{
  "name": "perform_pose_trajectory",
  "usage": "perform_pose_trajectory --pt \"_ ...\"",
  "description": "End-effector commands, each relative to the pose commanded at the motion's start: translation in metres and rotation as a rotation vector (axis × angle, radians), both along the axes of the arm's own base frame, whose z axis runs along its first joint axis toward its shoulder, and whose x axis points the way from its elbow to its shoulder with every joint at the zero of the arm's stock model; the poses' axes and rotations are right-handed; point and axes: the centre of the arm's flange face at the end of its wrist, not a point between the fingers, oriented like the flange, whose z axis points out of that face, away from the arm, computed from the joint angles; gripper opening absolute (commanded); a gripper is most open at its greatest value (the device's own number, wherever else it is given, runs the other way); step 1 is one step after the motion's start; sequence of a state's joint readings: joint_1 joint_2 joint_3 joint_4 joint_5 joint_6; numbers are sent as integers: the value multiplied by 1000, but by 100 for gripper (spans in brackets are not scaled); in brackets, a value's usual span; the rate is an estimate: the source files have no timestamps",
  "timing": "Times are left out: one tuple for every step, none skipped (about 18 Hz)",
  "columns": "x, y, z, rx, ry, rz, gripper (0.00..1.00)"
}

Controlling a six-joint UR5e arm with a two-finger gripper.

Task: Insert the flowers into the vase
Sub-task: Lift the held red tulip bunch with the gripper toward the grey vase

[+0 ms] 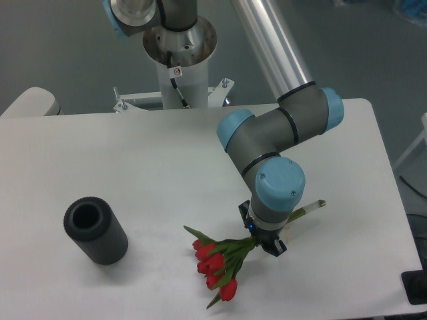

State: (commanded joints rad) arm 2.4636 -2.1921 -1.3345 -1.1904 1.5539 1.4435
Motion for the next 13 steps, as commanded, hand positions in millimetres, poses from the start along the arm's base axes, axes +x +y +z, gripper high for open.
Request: perform_pose_trajectory --pt "0 0 0 0 2 0 1" --pt "0 0 0 0 0 0 1" --pt "0 0 0 0 0 0 2" --pt "0 0 0 0 0 0 2" --pt "0 0 0 -1 -1 2 2" --pt "0 0 1 3 -3 14 2" --pt "1 1 0 4 -6 35 2" --pt "7 7 1 6 -7 46 2" --pt "11 10 1 8 -7 55 2" --pt "13 12 1 8 -9 77 2" --pt "16 14 0 8 -13 110 2" --pt "21 19 1 17 -21 144 2" --pt "24 21 1 33 -40 179 1"
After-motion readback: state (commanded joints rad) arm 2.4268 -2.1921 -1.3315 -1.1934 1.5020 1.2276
